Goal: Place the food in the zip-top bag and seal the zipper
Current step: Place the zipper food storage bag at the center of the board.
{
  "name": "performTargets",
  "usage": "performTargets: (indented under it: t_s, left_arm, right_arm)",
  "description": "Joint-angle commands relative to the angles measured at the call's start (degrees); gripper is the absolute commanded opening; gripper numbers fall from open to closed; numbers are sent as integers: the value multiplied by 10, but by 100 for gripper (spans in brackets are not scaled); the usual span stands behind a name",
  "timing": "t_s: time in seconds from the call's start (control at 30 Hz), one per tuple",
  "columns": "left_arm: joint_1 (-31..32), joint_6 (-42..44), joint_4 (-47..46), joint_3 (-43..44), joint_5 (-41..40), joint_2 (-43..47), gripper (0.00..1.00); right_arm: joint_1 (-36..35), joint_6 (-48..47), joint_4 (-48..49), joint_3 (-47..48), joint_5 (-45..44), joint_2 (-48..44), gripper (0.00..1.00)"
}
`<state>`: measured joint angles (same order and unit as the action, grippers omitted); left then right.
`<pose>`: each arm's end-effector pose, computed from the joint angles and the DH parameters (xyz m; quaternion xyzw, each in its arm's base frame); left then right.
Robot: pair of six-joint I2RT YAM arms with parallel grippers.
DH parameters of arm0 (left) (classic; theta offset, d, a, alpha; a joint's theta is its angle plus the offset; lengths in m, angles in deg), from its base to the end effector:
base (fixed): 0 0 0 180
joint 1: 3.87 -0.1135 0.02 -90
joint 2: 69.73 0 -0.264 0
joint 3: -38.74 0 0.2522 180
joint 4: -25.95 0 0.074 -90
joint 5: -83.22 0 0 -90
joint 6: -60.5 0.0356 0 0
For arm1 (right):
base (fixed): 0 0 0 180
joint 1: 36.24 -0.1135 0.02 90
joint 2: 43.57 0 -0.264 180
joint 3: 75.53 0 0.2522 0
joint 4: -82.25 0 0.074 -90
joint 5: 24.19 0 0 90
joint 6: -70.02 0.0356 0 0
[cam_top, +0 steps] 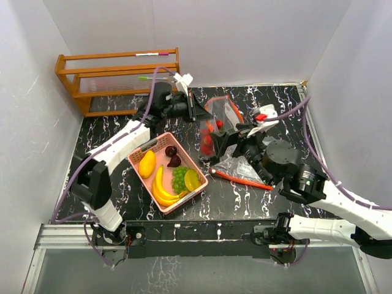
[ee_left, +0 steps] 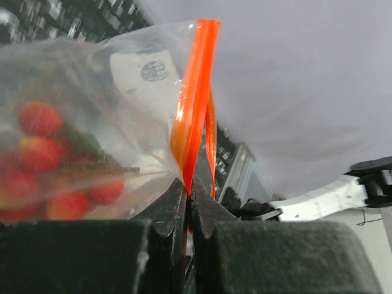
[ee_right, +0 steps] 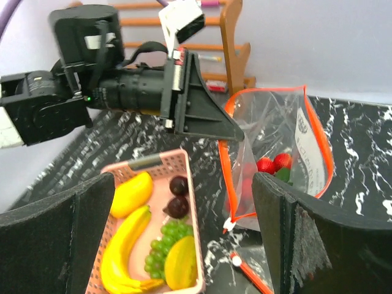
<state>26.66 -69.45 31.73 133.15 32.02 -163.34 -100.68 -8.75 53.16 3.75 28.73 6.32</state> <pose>0.3247 -0.2174 0.3717 0.1666 0.7114 -0.5677 0.3793 0.0936 0.1460 0.4397 -0.0979 0.6988 0.2352 0.6684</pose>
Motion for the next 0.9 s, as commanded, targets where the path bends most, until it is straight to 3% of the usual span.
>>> performTargets:
  t_s: [0.0, 0.1, 0.37, 0.6, 0.87]
  left_arm:
    - [-6, 25, 2, -51, 0, -43, 0]
    - [-10, 45, 22, -64, -22, -42, 0]
    - [-13, 166, 195, 14, -129, -39, 0]
    - [-21, 180, 233, -3, -169, -30, 0]
    - [-30, 177, 241, -6, -174, -43, 0]
  right_arm:
    - [-1, 46, -42, -26, 1, 20, 98]
    - [-1, 55, -64, -26, 33, 61, 98]
    - [3, 73, -71, -16, 100, 164, 97]
    - [33, 135, -48, -25, 194, 236, 74]
    - [34, 134, -6, -18, 259, 301, 64]
